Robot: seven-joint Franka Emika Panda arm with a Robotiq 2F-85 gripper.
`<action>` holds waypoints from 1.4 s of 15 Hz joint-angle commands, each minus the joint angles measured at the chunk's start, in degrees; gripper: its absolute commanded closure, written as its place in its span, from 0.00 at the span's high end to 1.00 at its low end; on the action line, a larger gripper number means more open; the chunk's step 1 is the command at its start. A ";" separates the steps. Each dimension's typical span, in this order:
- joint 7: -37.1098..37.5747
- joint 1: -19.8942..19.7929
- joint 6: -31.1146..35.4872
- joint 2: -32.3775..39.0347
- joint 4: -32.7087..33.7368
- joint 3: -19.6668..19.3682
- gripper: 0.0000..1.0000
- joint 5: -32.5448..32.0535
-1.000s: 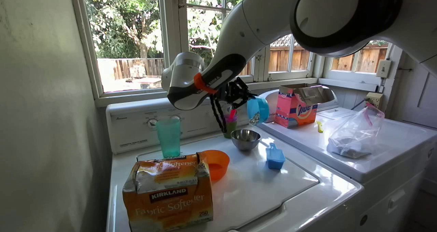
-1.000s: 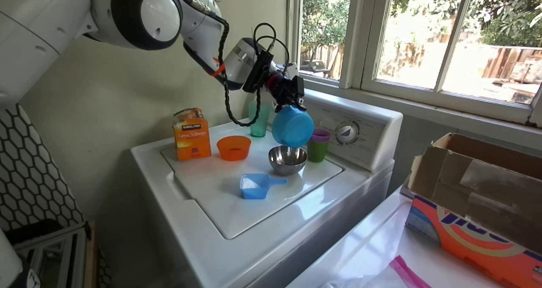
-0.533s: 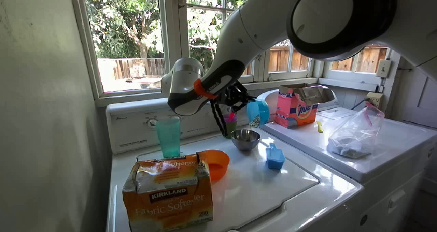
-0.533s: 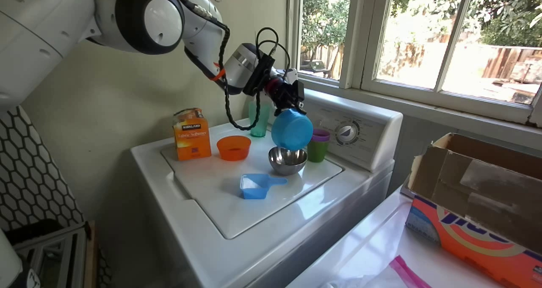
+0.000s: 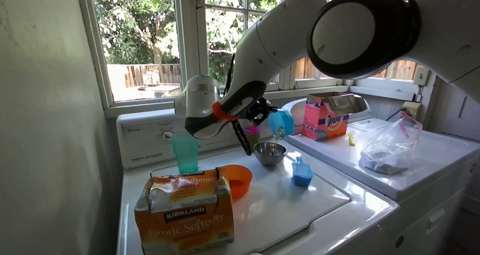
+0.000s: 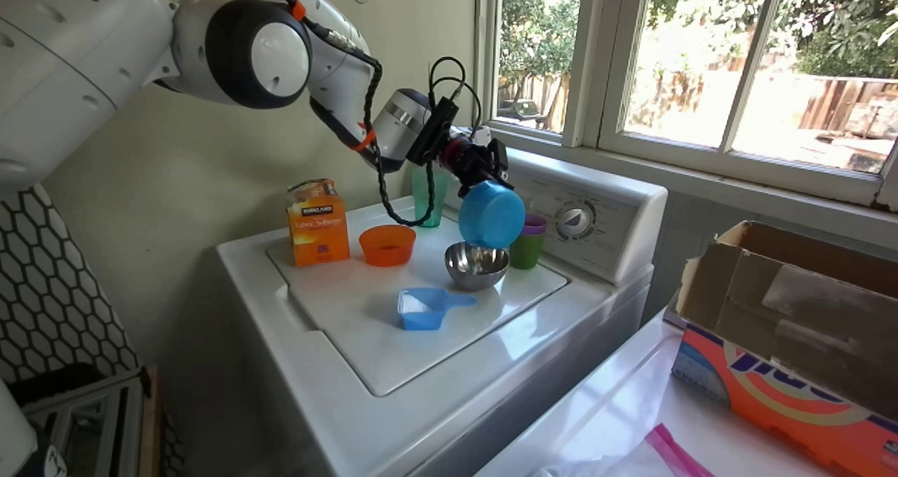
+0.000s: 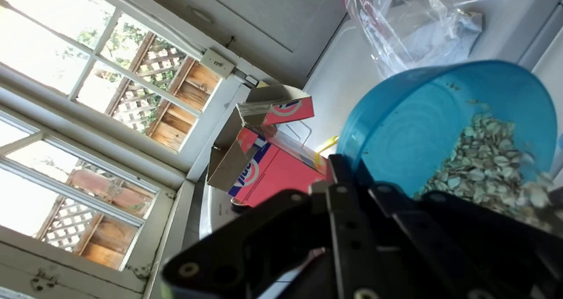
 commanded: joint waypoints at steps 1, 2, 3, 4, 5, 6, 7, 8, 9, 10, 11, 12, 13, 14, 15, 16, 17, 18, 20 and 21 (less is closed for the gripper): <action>-5.01 1.73 -2.74 4.06 4.59 -1.05 0.01 -3.85; -5.65 1.91 -2.87 4.51 4.98 -1.18 0.01 -4.53; -6.49 2.24 -3.56 5.11 5.51 -1.40 0.01 -5.12; -7.29 2.50 -4.34 5.57 6.01 -1.49 0.01 -5.47; -8.06 2.85 -5.33 6.02 6.48 -1.59 0.01 -6.01; -8.89 3.31 -6.65 6.61 7.07 -1.81 0.01 -6.61; -9.76 3.61 -7.37 7.04 7.49 -1.88 0.01 -7.23; -10.60 3.92 -8.31 7.48 7.95 -2.00 0.01 -7.79; -11.55 4.30 -9.24 8.00 8.49 -2.11 0.01 -8.38; -12.48 4.52 -9.80 8.32 8.78 -2.06 0.01 -8.92; -13.39 4.78 -10.53 8.74 9.27 -2.15 0.01 -9.36; -14.32 4.85 -10.83 9.09 9.64 -2.15 0.01 -9.74; -15.27 4.96 -11.34 9.45 9.96 -2.22 0.01 -10.16; -16.25 5.54 -11.44 9.99 10.64 -2.99 0.01 -10.10; -17.08 5.70 -11.78 10.35 11.05 -3.23 0.01 -10.30; -18.09 5.99 -12.26 10.76 11.47 -3.70 0.01 -10.40; -19.35 6.19 -12.69 11.05 11.75 -4.02 0.01 -10.36; -20.69 6.46 -13.37 11.46 12.15 -4.49 0.01 -10.39; -23.11 6.72 -14.08 12.08 12.72 -5.06 0.01 -10.38; -24.14 6.86 -14.30 12.37 12.94 -5.34 0.01 -10.45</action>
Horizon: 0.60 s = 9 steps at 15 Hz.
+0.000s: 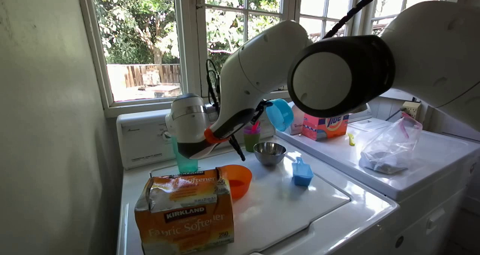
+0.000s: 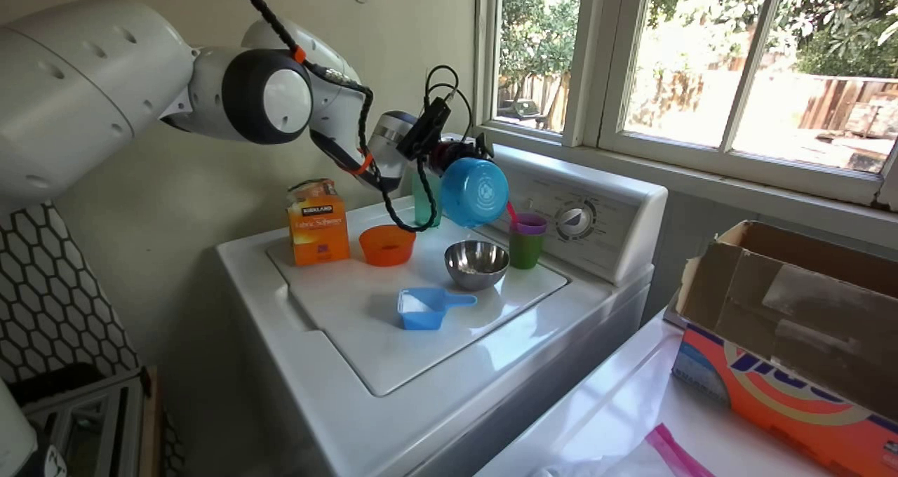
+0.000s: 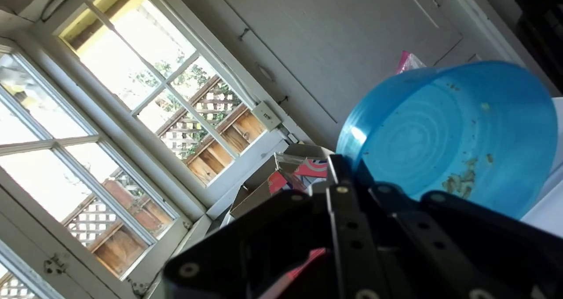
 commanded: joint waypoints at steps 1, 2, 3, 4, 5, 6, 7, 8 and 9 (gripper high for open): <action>-6.45 1.33 -2.77 3.60 4.28 -1.84 0.01 -1.89; -7.59 1.49 -2.95 3.91 4.56 -2.23 0.01 -1.96; -8.36 1.57 -2.75 4.04 4.85 -2.46 0.01 -1.94; -8.77 1.57 -2.43 4.11 5.03 -2.60 0.01 -1.82; -9.41 1.67 -2.47 4.21 5.23 -2.86 0.01 -1.81; -9.73 1.72 -2.38 4.25 5.36 -3.07 0.01 -1.73; -10.25 1.80 -2.38 4.41 5.61 -3.28 0.01 -1.69; -10.91 1.90 -2.39 4.66 5.85 -3.53 0.01 -1.77; -11.40 2.01 -2.18 4.83 6.02 -3.75 0.01 -1.85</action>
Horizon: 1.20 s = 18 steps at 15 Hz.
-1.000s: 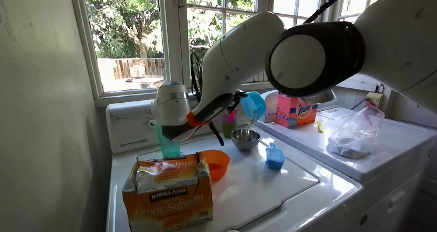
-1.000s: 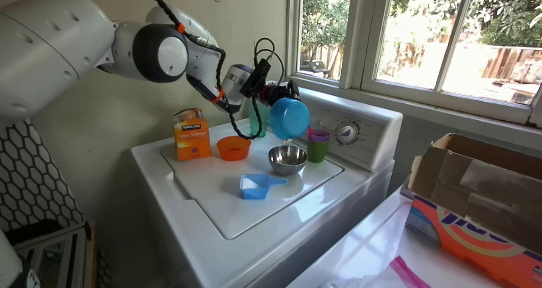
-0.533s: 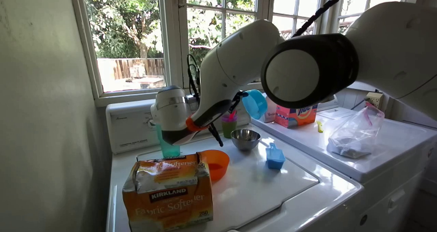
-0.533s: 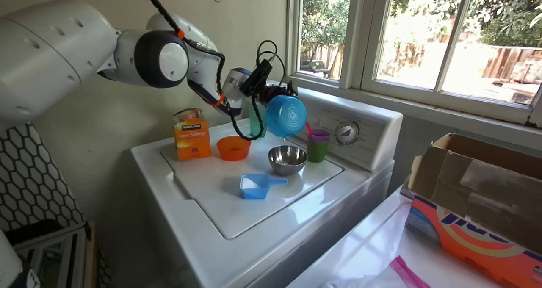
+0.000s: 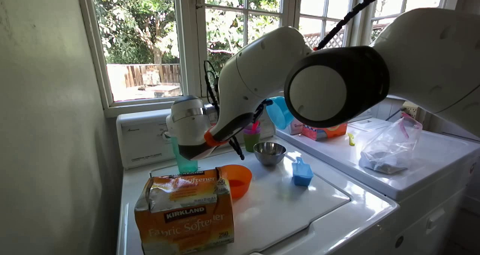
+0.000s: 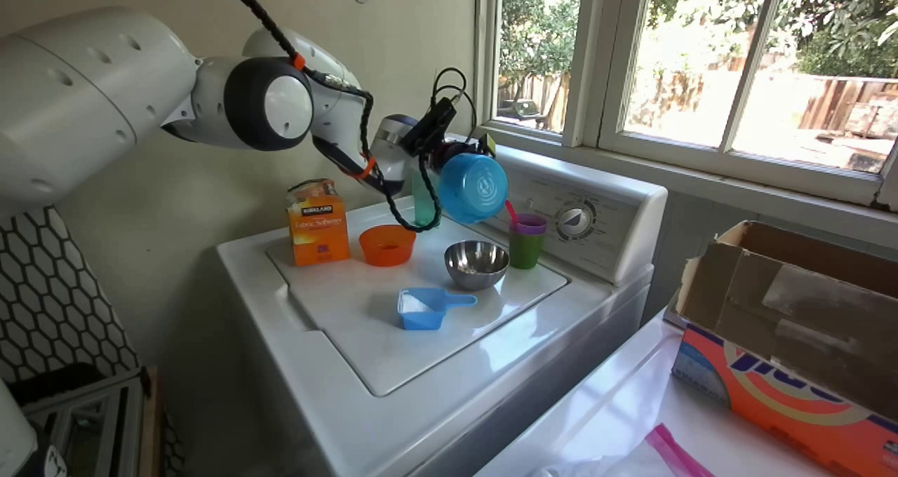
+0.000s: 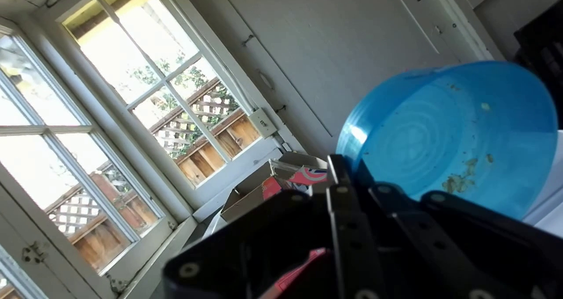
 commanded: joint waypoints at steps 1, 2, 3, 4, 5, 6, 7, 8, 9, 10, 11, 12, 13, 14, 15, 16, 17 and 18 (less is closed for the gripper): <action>-2.95 0.83 -1.26 2.33 3.35 -1.20 0.01 -1.37; -1.20 0.70 -1.53 1.58 3.28 -1.05 0.01 -0.61; -1.31 0.84 -1.47 1.50 3.25 -1.19 0.01 -0.81; -1.91 0.94 -1.17 1.69 3.48 -1.32 0.01 -1.12; -2.15 0.93 -0.80 1.81 3.81 -1.33 0.01 -1.16; -1.55 0.94 -0.84 1.68 4.05 -1.34 0.01 -0.92; -0.88 0.96 -0.88 1.46 4.21 -1.26 0.01 -0.70; -1.29 1.05 -0.88 1.58 4.32 -1.35 0.01 -0.87; -1.92 1.10 -0.69 1.65 4.28 -1.41 0.01 -1.09; -0.47 0.24 -1.34 0.97 3.94 0.17 0.01 -1.73; 0.30 0.27 -1.58 0.84 4.15 0.17 0.01 -1.56; -0.62 1.16 -1.07 1.44 4.75 -1.45 0.01 -0.96; -2.33 1.28 -0.76 1.91 4.78 -1.64 0.01 -1.45; -3.26 1.29 -0.53 2.06 4.68 -1.66 0.01 -1.50; -2.63 1.27 -0.36 1.87 4.75 -1.58 0.01 -1.29; -1.21 1.23 -0.36 1.58 5.02 -1.43 0.01 -0.88; 1.14 0.04 -0.20 0.42 4.61 0.84 0.01 -0.66; 3.30 -0.39 -0.22 0.00 5.05 1.51 0.01 0.52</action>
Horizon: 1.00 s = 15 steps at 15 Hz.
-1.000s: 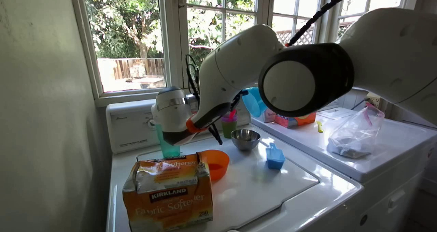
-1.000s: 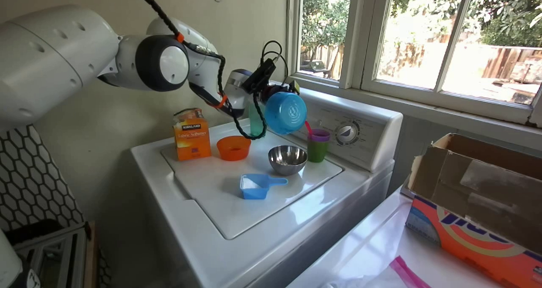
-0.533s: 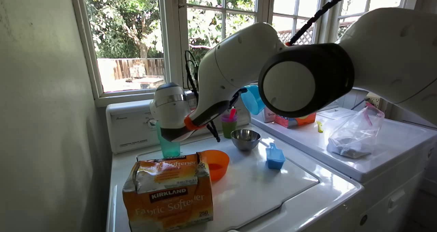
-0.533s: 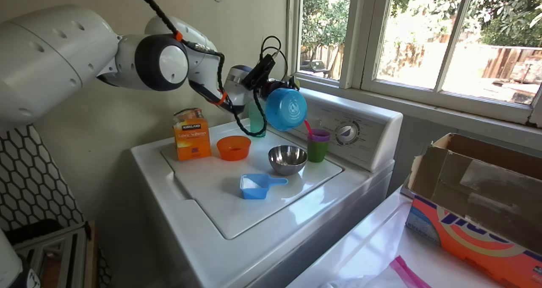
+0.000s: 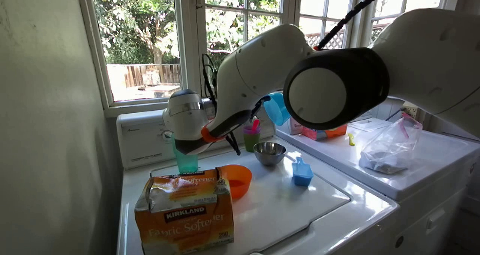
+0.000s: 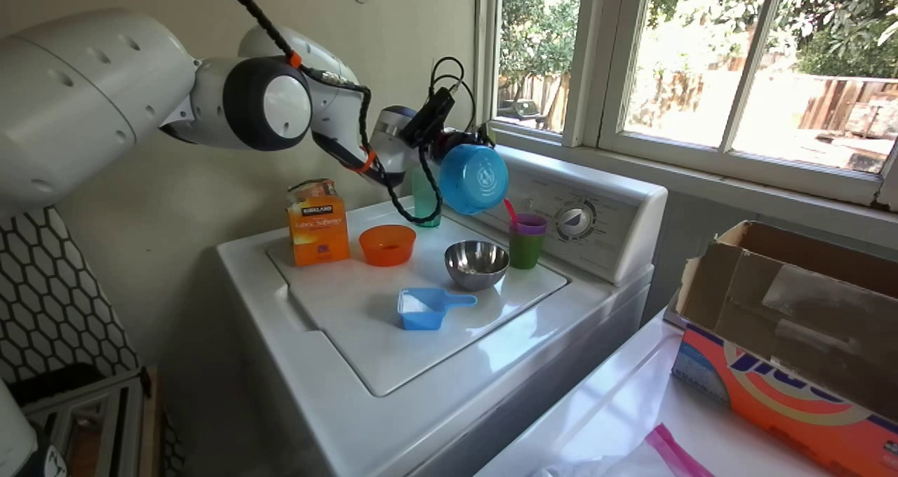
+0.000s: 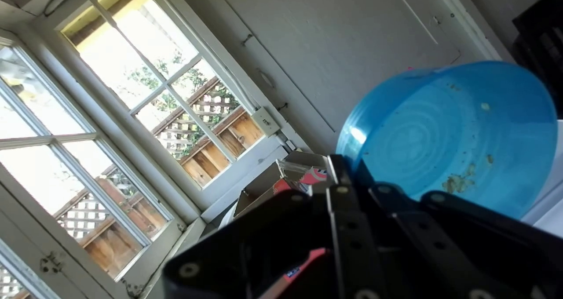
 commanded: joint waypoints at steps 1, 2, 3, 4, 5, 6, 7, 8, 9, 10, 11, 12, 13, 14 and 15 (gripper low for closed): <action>5.08 -1.37 -0.28 -0.46 2.62 2.72 0.01 1.27; 8.24 -2.08 -0.03 -1.32 3.15 3.93 0.01 3.08; 10.11 -2.28 0.68 -2.29 2.83 3.92 0.01 5.12; 12.03 -2.89 0.69 -2.99 2.90 4.73 0.01 6.55; 13.85 -3.58 0.73 -4.14 2.49 5.48 0.01 8.45; 15.94 -4.20 1.35 -5.37 1.89 6.20 0.01 10.19; 18.22 -4.89 2.49 -6.67 1.09 6.89 0.01 11.66; 20.77 -5.51 4.31 -8.00 0.05 7.35 0.01 12.40; 23.06 -6.16 6.12 -9.22 -0.75 7.87 0.01 13.14; 25.38 -6.83 8.18 -10.39 -1.64 8.39 0.01 13.71; 27.61 -7.49 10.57 -11.74 -2.81 8.87 0.01 14.18; 29.85 -8.25 12.96 -13.05 -4.02 9.44 0.01 14.69; 31.87 -9.03 15.70 -14.20 -5.21 9.98 0.01 15.05; 33.85 -9.81 18.73 -15.37 -6.69 10.57 0.01 15.36; 35.74 -10.63 21.87 -16.33 -8.03 11.13 0.01 15.63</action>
